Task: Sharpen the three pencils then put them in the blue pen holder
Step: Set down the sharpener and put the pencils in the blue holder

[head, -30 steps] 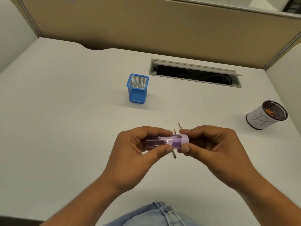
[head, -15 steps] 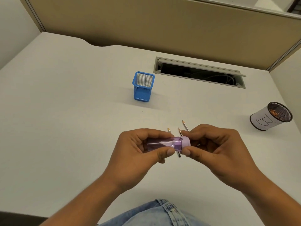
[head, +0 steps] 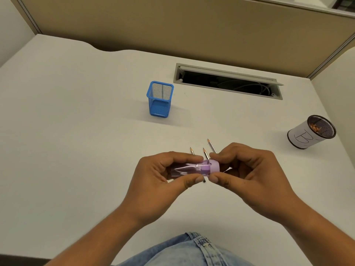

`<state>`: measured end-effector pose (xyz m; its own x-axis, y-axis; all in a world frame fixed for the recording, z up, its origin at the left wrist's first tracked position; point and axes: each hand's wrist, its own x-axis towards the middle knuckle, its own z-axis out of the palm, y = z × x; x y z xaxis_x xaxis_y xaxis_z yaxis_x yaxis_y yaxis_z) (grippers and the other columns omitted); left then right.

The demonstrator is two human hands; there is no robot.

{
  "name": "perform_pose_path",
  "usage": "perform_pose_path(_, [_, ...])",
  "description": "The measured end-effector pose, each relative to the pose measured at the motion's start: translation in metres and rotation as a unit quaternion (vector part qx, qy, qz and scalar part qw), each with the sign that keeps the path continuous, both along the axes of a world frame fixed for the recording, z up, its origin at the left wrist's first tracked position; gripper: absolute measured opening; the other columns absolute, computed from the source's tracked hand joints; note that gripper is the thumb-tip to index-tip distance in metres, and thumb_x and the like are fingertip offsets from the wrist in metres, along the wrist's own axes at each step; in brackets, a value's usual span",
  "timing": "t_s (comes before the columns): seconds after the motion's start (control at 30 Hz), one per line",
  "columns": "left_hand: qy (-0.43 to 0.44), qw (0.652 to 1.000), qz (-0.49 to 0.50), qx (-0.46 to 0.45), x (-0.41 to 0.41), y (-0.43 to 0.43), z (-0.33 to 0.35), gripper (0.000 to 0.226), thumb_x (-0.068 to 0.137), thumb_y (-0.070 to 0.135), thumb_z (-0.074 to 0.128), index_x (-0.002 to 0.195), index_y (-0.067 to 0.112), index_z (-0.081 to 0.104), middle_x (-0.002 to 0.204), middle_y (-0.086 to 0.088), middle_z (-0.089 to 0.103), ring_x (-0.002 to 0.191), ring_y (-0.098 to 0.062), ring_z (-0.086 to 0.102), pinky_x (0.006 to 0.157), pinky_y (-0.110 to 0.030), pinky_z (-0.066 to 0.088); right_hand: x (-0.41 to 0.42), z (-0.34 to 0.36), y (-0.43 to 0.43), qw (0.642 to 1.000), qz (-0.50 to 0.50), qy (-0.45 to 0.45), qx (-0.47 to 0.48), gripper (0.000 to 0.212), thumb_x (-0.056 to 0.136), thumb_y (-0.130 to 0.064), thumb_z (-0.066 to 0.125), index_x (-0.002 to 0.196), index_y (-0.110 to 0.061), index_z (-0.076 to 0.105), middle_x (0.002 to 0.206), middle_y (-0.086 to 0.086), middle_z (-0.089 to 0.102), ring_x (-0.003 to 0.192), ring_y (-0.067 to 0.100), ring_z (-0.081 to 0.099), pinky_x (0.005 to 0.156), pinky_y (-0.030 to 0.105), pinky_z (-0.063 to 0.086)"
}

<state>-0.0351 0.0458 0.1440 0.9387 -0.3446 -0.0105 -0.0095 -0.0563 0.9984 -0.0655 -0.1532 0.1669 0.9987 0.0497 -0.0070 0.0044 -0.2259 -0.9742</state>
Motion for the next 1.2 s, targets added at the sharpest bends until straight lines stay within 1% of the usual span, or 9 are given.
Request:
perform_pose_path(0.07, [-0.021,0.999,-0.016,0.037,0.002,0.001,-0.003,0.029,0.068,0.024,0.079,0.096,0.030,0.075,0.097,0.016,0.076,0.091,-0.007,0.072,0.074,-0.015,0.057,-0.002,-0.006,-0.002,1.000,0.006,0.016,0.007,0.026,0.067,-0.032,0.085,0.088,-0.021,0.075,0.088,0.000,0.074,0.078,0.024,0.072,0.071,0.030,0.059])
perform_pose_path(0.13, [-0.028,0.997,-0.021,0.073,0.004,0.001,-0.011,0.029,0.071,0.024,0.080,0.099,0.031,0.075,0.097,0.016,0.076,0.093,-0.008,0.071,0.076,-0.018,0.058,-0.002,-0.018,-0.006,0.999,0.000,0.041,0.002,0.027,0.068,-0.018,0.085,0.092,-0.018,0.073,0.091,0.002,0.076,0.081,0.025,0.074,0.073,0.032,0.059])
perform_pose_path(0.23, [-0.061,0.987,-0.021,0.148,0.006,-0.002,-0.029,0.029,0.077,0.021,0.080,0.103,0.032,0.072,0.098,0.018,0.073,0.092,-0.006,0.068,0.072,-0.014,0.056,-0.001,-0.039,-0.011,0.997,-0.013,0.080,-0.018,0.030,0.073,-0.003,0.084,0.094,-0.020,0.071,0.093,0.002,0.077,0.080,0.023,0.076,0.070,0.029,0.058])
perform_pose_path(0.33, [-0.082,0.975,-0.013,0.206,0.009,-0.005,-0.057,0.027,0.078,0.023,0.079,0.103,0.031,0.071,0.099,0.017,0.070,0.090,-0.007,0.065,0.069,-0.014,0.053,0.001,-0.063,-0.017,0.995,-0.022,0.084,-0.044,0.031,0.075,0.001,0.081,0.094,-0.021,0.069,0.100,0.003,0.074,0.082,0.019,0.075,0.070,0.026,0.059])
perform_pose_path(0.47, [-0.119,0.950,-0.025,0.288,0.012,-0.015,-0.098,0.024,0.080,0.029,0.076,0.103,0.029,0.070,0.099,0.013,0.063,0.090,-0.007,0.058,0.073,-0.018,0.047,0.005,-0.102,-0.022,0.984,-0.019,0.070,-0.163,0.027,0.074,-0.010,0.083,0.095,-0.023,0.072,0.097,-0.007,0.071,0.084,0.010,0.072,0.074,0.025,0.061])
perform_pose_path(0.57, [-0.123,0.937,-0.024,0.326,0.014,-0.019,-0.119,0.027,0.081,0.029,0.075,0.107,0.026,0.071,0.098,0.008,0.059,0.092,-0.011,0.056,0.077,-0.022,0.047,0.008,-0.129,-0.024,0.967,0.002,0.055,-0.250,0.024,0.075,-0.020,0.081,0.097,-0.027,0.072,0.093,-0.015,0.069,0.086,0.004,0.065,0.070,0.019,0.055])
perform_pose_path(0.7, [-0.160,0.920,-0.015,0.358,0.020,-0.015,-0.132,0.026,0.081,0.027,0.076,0.106,0.025,0.072,0.096,0.005,0.061,0.092,-0.013,0.054,0.076,-0.023,0.045,0.017,-0.148,-0.019,0.946,0.019,0.034,-0.322,0.023,0.078,-0.032,0.074,0.101,-0.028,0.071,0.097,-0.014,0.069,0.087,0.003,0.060,0.076,0.022,0.050])
perform_pose_path(0.83, [-0.159,0.913,-0.002,0.376,0.032,-0.011,-0.136,0.025,0.080,0.026,0.076,0.105,0.024,0.073,0.096,0.004,0.063,0.092,-0.015,0.055,0.078,-0.026,0.046,0.033,-0.149,-0.010,0.929,0.028,0.020,-0.369,0.025,0.081,-0.035,0.072,0.105,-0.028,0.070,0.103,-0.011,0.069,0.096,0.010,0.058,0.082,0.027,0.050])
perform_pose_path(1.2, [-0.151,0.906,-0.020,0.395,0.045,-0.010,-0.144,0.026,0.081,0.025,0.075,0.107,0.021,0.072,0.100,0.001,0.064,0.097,-0.019,0.056,0.083,-0.028,0.045,0.047,-0.157,0.000,0.906,0.053,0.026,-0.420,0.018,0.084,-0.035,0.066,0.100,-0.027,0.071,0.097,-0.007,0.068,0.095,0.015,0.057,0.077,0.034,0.051])
